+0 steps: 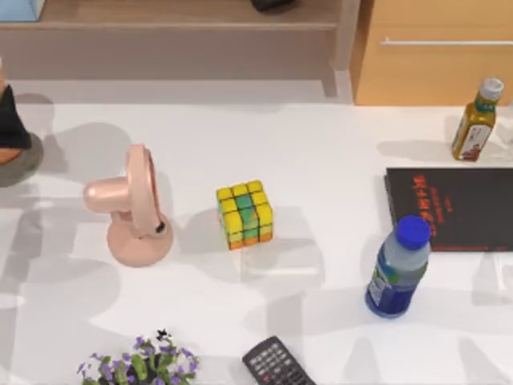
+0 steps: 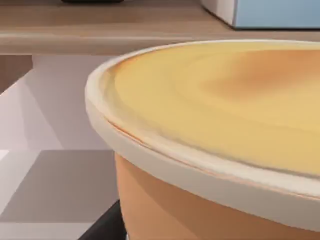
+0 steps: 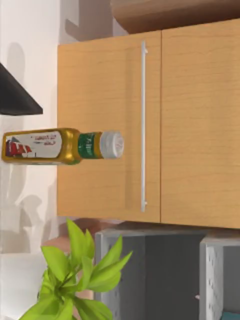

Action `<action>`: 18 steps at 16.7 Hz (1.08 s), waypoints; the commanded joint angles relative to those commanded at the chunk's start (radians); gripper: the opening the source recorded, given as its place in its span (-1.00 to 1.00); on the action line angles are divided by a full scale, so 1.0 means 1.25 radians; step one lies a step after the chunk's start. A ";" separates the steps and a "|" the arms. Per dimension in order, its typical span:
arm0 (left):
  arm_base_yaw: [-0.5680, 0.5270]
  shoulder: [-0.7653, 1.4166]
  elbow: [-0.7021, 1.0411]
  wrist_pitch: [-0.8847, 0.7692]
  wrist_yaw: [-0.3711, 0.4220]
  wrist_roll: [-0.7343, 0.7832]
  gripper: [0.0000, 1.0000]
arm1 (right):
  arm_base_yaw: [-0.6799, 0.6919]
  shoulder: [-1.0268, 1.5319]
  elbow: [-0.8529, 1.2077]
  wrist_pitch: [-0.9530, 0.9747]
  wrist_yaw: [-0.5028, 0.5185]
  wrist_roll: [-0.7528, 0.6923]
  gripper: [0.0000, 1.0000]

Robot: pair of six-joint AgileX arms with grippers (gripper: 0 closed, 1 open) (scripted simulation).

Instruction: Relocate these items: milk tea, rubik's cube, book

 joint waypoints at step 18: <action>0.021 -0.033 -0.099 0.065 0.021 0.000 1.00 | 0.000 0.000 0.000 0.000 0.000 0.000 1.00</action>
